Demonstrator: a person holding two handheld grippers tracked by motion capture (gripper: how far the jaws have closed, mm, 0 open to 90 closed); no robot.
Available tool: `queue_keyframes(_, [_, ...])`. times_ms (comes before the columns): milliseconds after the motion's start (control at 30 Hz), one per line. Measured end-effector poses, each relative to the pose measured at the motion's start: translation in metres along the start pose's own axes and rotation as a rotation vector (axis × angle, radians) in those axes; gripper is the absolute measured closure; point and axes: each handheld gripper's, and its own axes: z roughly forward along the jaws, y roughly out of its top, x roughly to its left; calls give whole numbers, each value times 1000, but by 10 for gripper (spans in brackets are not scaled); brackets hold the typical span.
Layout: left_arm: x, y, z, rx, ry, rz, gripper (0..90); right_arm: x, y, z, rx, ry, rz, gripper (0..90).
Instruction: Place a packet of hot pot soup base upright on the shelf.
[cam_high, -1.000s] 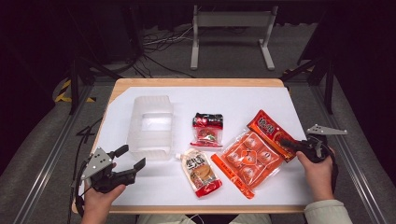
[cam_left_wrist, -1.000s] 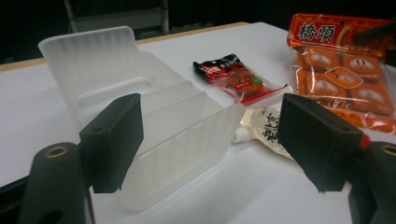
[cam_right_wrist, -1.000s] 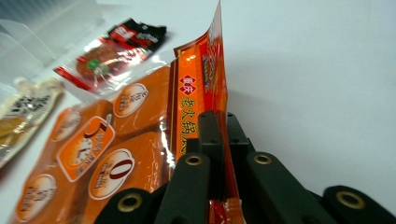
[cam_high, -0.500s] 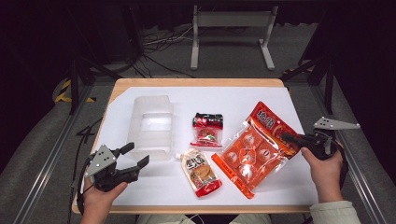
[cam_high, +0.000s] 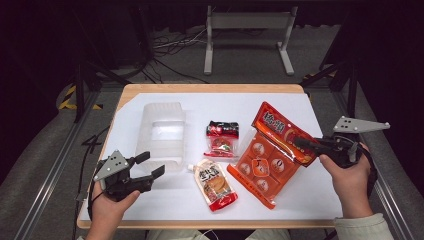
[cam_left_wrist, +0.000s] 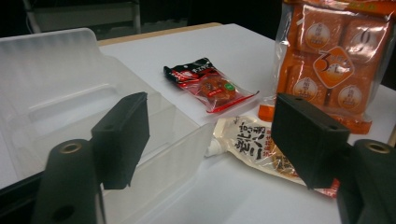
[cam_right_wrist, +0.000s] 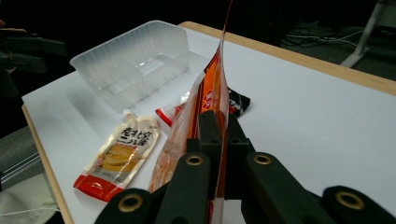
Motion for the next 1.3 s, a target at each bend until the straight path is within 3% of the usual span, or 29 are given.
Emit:
queue_keyframes(133, [-1, 0, 1, -2, 6, 10, 171, 13, 11, 0, -8, 32, -33, 900])
queue_keyframes(167, [-1, 0, 0, -7, -17, 33, 137, 17, 14, -1, -9, 38, -44, 900])
queue_keyframes(233, [0, 0, -2, -38, -53, 28, 93, 23, 18, -1, -10, 45, -60, 900])
queue_keyframes(300, [0, 1, -3, -58, -61, 27, 55, 29, 22, -1, -8, 55, -85, 900])
queue_keyframes(533, [1, 2, -2, -44, -24, 33, 76, 38, 28, 0, -4, 81, -115, 900])
queue_keyframes(633, [6, 1, -1, -51, -31, 1, 102, 42, 31, 0, -6, 98, -132, 900])
queue_keyframes(800, [5, 3, 1, -60, -17, 25, 111, 47, 37, -3, -7, 95, -153, 900])
queue_keyframes(933, [0, 4, 4, -62, -22, 52, 160, 48, 42, -6, -9, 86, -161, 900])
queue_keyframes(1167, [-5, 10, 13, -42, -37, 58, 132, 53, 55, -6, -24, 101, -178, 900])
queue_keyframes(1300, [-11, 15, 22, -28, -66, 73, 105, 58, 64, 1, -35, 126, -193, 900])
